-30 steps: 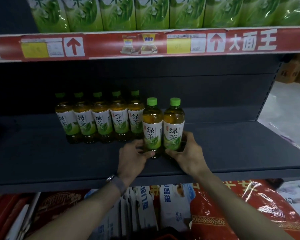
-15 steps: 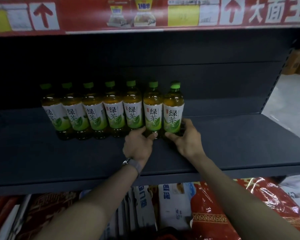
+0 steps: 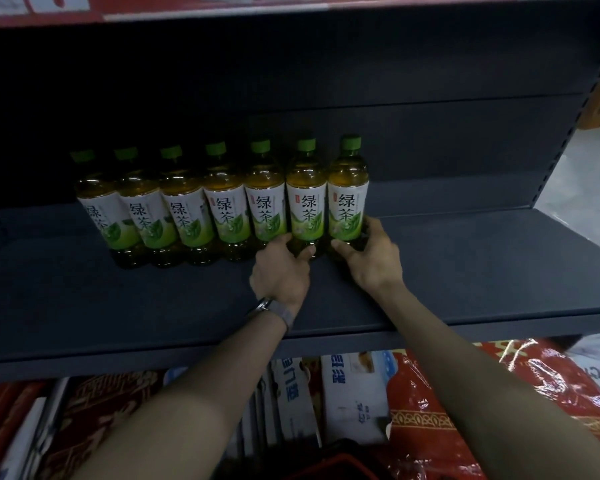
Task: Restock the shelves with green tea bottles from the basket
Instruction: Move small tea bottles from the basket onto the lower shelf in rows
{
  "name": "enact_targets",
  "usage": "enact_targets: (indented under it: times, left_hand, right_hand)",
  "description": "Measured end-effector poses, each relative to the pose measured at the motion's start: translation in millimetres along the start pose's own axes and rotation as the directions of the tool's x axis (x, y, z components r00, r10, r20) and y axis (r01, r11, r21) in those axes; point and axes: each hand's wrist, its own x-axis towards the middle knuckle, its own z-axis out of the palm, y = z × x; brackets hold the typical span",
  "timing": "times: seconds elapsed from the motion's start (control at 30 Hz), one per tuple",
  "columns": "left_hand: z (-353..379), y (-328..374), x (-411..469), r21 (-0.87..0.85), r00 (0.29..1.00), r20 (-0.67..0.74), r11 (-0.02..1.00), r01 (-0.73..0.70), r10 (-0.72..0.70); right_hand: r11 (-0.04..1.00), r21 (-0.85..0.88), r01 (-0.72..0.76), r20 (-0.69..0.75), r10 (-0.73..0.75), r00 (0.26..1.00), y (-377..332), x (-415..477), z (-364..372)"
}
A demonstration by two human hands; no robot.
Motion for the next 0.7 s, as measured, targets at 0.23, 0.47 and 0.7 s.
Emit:
enact_targets:
  times: [0.23, 0.47, 0.7]
  left_hand:
    - [4, -1, -1, 0.052, 1.000, 0.003, 0.998, -0.025, 0.024]
    - [-13, 4, -12, 0.018, 0.990, 0.144, 1.000, -0.014, 0.011]
    - [-66, 4, -53, 0.048, 0.943, 0.323, 0.994, -0.097, 0.076]
  right_hand:
    - [0.997, -0.078, 0.006, 0.008, -0.005, 1.000, -3, -2, 1]
    - [0.983, -0.182, 0.009, 0.011, -0.008, 1.000, -11, -16, -3]
    - [0.960, -0.266, 0.091, 0.079, -0.073, 0.994, -22, -81, -26]
